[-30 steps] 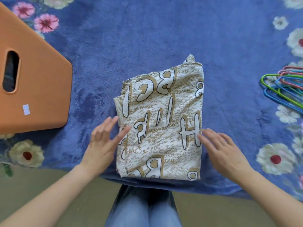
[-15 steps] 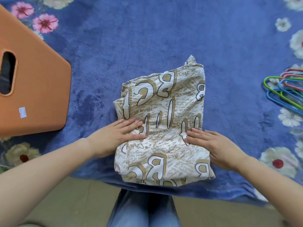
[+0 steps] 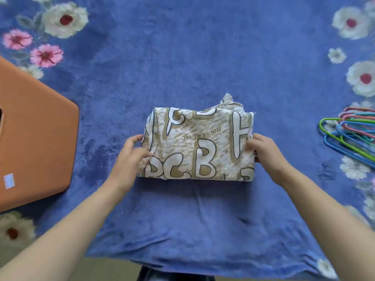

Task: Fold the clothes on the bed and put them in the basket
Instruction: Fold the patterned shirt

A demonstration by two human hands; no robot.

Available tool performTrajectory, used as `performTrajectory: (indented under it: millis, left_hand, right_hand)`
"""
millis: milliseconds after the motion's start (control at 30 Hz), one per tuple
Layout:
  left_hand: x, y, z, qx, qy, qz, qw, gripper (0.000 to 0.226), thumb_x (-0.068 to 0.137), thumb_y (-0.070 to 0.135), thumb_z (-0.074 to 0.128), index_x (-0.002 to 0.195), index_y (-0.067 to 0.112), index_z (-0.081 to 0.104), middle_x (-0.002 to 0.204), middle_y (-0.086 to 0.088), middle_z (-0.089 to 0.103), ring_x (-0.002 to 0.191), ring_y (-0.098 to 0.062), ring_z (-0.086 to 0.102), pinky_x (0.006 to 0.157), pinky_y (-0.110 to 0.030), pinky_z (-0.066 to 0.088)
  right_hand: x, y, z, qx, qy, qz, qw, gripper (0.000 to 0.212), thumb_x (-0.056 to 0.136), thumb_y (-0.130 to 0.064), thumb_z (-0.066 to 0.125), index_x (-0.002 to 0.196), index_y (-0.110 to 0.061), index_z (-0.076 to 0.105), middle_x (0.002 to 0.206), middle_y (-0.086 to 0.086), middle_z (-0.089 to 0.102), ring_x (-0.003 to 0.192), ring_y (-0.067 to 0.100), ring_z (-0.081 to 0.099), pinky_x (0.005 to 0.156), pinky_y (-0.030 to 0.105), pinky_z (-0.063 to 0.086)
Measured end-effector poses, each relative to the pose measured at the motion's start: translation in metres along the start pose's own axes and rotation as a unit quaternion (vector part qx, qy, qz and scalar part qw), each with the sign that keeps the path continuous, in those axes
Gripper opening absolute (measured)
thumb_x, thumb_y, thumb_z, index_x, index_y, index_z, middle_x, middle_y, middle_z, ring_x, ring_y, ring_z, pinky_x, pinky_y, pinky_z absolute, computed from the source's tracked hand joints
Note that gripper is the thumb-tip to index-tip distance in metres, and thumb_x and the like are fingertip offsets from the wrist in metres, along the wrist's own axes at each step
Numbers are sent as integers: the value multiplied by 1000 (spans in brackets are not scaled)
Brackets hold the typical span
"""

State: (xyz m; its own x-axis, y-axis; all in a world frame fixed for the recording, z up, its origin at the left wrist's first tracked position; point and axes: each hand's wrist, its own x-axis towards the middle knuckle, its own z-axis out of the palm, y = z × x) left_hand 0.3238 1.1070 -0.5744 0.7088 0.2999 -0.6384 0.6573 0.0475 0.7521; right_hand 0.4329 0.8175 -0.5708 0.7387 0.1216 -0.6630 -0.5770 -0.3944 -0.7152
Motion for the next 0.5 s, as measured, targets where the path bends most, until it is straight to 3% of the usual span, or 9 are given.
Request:
performTrajectory:
  millis: [67,100,167,267,367,433,500]
  left_hand:
    - [-7,-3,14,12,45,30,998,72,63,49,67,129,37,42,110,4,59,106,-16,57,92,-34,41]
    - [-11,-3,23,44,70,44,996,62,74,49,69,128,36,42,111,8,58,106,-11,55,92,-31,39]
    - [-10,-2,37,121,139,79,980,29,91,47,61,108,25,51,100,10,60,95,-11,56,81,-31,40]
    - [-3,0,46,113,242,148,952,36,99,44,44,83,12,50,68,7,54,64,-4,48,62,-29,36]
    - [10,2,41,64,307,161,936,37,102,45,35,87,18,55,70,14,56,65,5,51,62,-15,38]
    - [23,-1,37,61,310,126,940,37,102,46,35,87,21,57,72,15,55,67,-2,49,65,-22,38]
    - [36,-10,34,85,306,73,945,39,103,42,38,73,20,51,65,11,50,71,-16,47,65,-30,34]
  right_hand:
    - [-2,1,10,53,48,-29,997,27,71,-34,67,84,-12,57,77,-6,56,68,6,53,64,22,41]
    - [-3,1,17,50,84,-47,994,31,75,-38,73,86,-14,57,78,-7,57,65,1,53,62,18,42]
    - [-3,0,32,18,164,-85,983,35,83,-44,73,85,-12,57,77,-8,56,65,2,51,62,22,44]
    - [4,-8,43,-23,249,-148,957,42,88,-50,65,76,-12,51,66,-13,50,61,4,45,60,26,41]
    - [20,-29,40,-63,271,-174,945,45,93,-53,54,65,-22,39,57,-12,41,54,5,40,53,23,31]
    - [37,-35,40,-140,249,-152,946,48,96,-57,46,64,-22,37,60,-8,43,61,11,45,59,32,29]
    - [54,-29,40,-231,230,-106,939,49,97,-60,37,66,-21,37,71,3,51,77,30,51,64,35,27]
